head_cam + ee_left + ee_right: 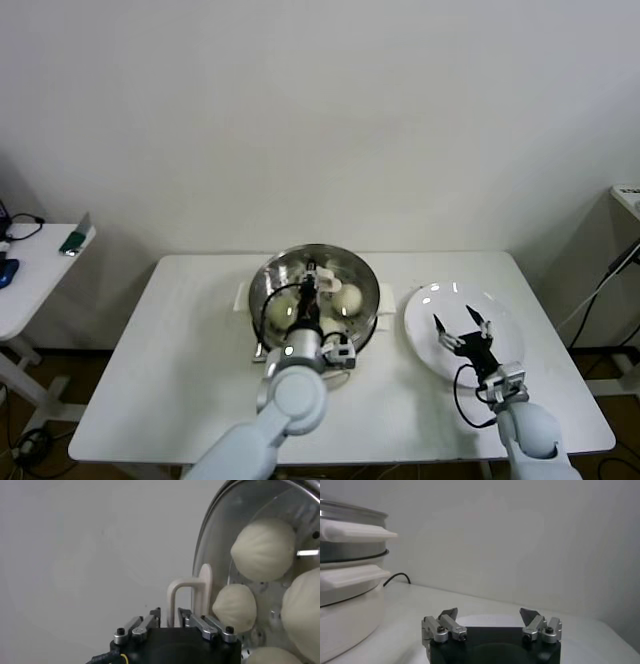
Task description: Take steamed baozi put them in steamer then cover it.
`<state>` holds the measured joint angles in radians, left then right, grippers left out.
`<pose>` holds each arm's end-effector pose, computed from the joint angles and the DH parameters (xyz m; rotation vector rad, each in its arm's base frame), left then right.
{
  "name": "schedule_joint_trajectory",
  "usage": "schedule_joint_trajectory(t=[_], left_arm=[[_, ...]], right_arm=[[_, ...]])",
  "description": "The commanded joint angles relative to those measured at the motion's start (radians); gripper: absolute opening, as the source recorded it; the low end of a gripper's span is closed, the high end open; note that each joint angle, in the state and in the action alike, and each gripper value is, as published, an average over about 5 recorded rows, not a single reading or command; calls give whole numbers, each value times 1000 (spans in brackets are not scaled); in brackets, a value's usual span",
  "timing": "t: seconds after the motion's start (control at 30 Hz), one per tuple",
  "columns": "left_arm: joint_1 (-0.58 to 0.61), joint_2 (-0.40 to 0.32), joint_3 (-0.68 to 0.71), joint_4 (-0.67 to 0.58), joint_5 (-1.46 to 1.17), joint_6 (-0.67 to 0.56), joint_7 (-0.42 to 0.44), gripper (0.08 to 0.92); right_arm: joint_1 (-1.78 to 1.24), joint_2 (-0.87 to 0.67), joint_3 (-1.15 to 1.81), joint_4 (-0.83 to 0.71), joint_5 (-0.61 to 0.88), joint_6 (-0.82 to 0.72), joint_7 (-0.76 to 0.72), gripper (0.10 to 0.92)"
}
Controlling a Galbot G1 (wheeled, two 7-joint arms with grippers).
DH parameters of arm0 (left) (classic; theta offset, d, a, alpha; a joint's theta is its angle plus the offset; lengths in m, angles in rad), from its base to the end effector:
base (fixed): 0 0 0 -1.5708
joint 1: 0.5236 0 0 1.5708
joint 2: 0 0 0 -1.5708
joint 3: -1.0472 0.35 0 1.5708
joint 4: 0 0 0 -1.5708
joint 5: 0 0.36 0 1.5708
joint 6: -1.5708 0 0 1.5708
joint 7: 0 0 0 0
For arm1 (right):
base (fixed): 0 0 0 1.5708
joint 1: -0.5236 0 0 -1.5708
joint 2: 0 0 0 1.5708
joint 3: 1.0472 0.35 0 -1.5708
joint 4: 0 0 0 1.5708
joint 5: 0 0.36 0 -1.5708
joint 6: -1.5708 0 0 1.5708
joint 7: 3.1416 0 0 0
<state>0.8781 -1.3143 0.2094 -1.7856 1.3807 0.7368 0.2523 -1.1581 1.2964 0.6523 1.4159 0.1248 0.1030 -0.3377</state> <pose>0.3122 -0.1583 -0.2754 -0.0879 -2.2315 -2.1814 0.3087 -0.1538 -0.4147 0.2917 -2.9629 0.1945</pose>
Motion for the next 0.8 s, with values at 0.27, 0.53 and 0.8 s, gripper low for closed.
schedule_joint_trajectory(t=[0.27, 0.53, 0.8], left_arm=[[113, 171, -51, -311, -207, 40, -9, 543], [206, 289, -93, -386, -460, 4, -40, 764], [303, 317, -253, -436, -563, -115, -206, 822]], right_arm=[[-1, -9, 0, 34, -16, -117, 21, 823], [5, -6, -4, 45, -26, -163, 41, 823], [-2, -9, -5, 68, -22, -156, 40, 823]])
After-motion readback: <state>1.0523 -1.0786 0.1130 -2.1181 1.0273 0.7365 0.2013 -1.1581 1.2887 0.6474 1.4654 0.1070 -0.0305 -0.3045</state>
